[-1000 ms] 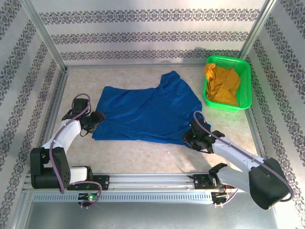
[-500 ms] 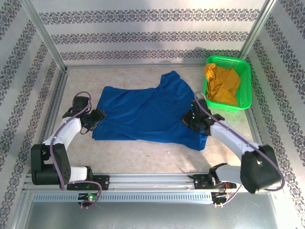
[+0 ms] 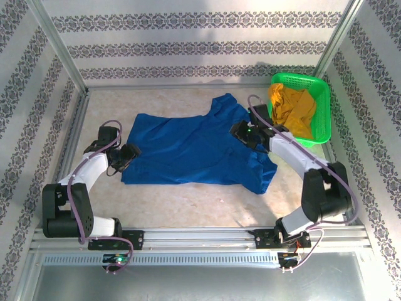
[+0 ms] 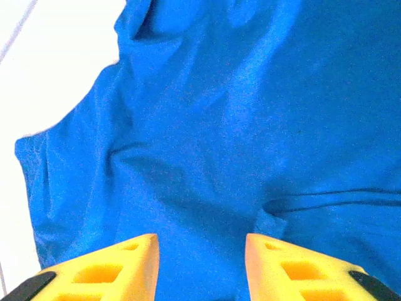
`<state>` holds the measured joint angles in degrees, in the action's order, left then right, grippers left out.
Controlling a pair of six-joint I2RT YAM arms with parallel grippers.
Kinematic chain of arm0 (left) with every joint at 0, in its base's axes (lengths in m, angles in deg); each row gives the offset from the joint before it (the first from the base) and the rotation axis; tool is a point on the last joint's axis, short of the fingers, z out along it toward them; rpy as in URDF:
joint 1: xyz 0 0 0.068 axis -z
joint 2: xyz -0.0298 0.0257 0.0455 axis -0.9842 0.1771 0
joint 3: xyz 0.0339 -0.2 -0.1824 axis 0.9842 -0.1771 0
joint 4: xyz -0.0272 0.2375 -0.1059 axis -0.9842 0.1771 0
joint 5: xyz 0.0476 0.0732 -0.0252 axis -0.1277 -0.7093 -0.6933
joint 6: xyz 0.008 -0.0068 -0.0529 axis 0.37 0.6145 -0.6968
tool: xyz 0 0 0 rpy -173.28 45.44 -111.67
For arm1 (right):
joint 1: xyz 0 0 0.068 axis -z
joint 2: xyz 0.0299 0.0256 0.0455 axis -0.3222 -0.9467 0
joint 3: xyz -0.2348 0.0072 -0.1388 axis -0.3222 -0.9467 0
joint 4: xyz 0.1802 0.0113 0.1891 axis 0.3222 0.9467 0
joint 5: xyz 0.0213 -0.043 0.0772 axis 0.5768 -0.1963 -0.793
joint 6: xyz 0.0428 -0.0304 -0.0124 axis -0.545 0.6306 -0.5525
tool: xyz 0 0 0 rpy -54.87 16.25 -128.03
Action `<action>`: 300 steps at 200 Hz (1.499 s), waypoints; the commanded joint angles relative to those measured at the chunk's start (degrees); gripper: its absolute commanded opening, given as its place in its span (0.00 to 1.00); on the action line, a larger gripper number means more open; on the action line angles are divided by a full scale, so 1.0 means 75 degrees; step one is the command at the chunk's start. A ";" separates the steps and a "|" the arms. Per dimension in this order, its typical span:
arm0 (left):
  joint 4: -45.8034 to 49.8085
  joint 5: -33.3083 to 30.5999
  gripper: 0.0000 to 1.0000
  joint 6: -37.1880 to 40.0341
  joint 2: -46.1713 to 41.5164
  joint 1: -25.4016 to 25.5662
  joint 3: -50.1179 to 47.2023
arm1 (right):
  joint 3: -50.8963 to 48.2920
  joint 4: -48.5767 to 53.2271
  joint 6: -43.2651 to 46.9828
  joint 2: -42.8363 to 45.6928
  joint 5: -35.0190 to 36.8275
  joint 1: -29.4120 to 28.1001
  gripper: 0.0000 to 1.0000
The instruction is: Fold the inside-out t-shirt
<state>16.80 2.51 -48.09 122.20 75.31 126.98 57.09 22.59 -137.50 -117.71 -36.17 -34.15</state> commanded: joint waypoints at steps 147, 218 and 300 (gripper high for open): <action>0.0809 -0.0579 0.66 0.0792 0.1543 0.0060 0.1277 | -0.0602 0.1079 0.1638 0.0122 0.0392 0.0558 0.47; 0.0773 -0.0764 0.62 0.0931 0.1709 0.0060 0.1078 | 0.0649 0.1284 0.1301 -0.1302 0.0639 -0.0754 0.51; 0.0826 -0.0874 0.64 0.1174 0.1904 0.0060 0.1285 | 0.0904 0.1155 0.1124 -0.2146 0.0575 -0.0837 0.09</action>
<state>21.46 -3.11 -41.22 135.11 75.31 135.50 61.79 30.79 -128.40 -132.94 -32.43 -40.75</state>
